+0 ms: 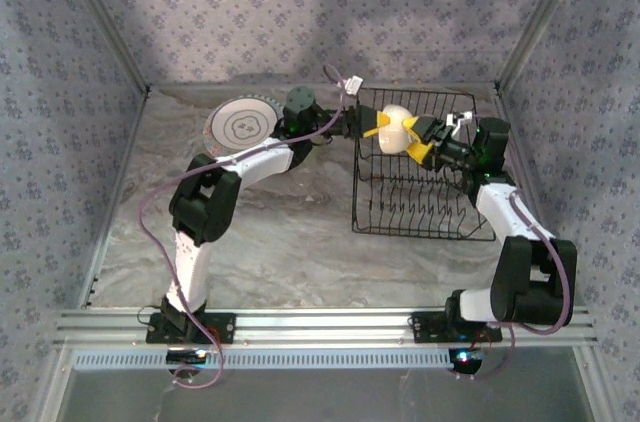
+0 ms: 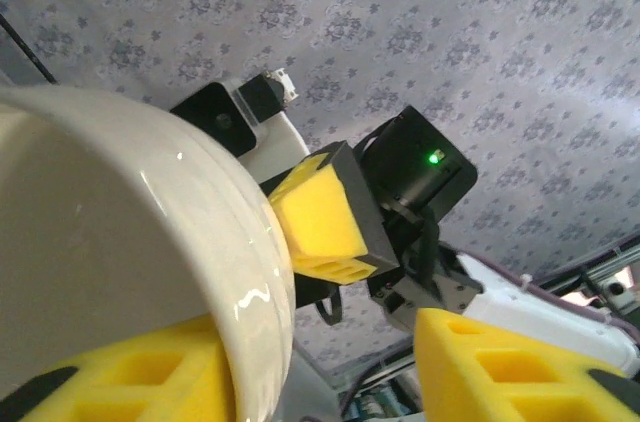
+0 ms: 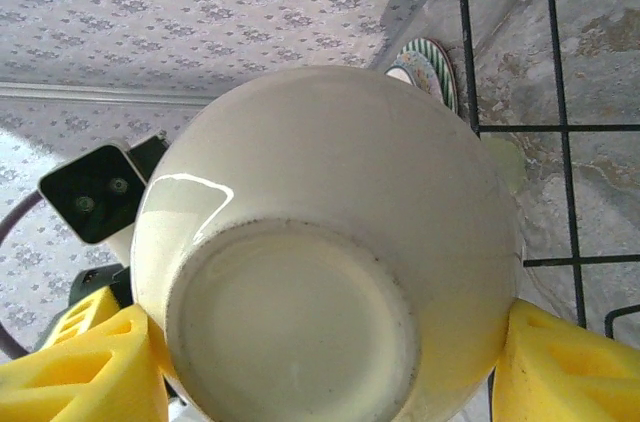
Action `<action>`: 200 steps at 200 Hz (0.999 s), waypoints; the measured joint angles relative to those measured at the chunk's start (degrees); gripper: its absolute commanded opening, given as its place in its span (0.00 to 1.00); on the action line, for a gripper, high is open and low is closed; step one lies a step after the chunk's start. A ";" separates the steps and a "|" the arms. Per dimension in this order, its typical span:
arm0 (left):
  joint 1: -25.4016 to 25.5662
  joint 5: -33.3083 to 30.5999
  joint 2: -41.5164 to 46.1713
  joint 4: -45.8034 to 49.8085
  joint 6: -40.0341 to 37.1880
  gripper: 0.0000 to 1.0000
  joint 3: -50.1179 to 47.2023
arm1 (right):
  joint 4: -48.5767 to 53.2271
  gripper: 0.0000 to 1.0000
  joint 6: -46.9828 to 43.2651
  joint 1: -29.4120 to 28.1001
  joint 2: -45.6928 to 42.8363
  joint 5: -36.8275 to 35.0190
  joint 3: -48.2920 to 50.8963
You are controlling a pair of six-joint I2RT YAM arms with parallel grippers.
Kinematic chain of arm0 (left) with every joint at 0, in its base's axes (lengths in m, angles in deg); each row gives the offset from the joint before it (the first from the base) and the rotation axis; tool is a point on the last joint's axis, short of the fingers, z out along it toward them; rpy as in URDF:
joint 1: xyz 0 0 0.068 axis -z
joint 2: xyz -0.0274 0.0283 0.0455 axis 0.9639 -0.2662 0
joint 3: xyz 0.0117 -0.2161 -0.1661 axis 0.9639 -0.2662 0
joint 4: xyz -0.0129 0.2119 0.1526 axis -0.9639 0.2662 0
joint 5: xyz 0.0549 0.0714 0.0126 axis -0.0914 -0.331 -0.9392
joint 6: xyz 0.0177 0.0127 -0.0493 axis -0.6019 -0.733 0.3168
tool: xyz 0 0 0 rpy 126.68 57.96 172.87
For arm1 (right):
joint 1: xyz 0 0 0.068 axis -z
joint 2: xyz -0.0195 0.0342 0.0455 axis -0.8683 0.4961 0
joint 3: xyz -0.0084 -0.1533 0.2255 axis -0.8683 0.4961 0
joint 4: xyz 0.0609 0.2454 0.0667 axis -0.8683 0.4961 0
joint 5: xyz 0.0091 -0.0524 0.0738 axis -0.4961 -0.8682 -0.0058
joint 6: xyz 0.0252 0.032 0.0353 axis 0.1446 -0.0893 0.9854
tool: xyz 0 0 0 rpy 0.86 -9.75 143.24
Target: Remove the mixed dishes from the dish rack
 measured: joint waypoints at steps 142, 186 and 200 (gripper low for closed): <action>-0.04 -0.24 -0.20 -1.68 1.95 0.00 -0.44 | -4.00 0.67 3.72 -0.70 0.52 1.55 0.15; -0.13 -0.50 -0.31 -1.88 2.43 0.00 -0.44 | -3.91 0.94 3.52 -0.63 0.33 1.46 0.15; -0.26 -0.52 -0.39 -1.53 2.80 0.00 -0.44 | -4.28 1.00 3.34 -0.63 -0.39 1.46 0.15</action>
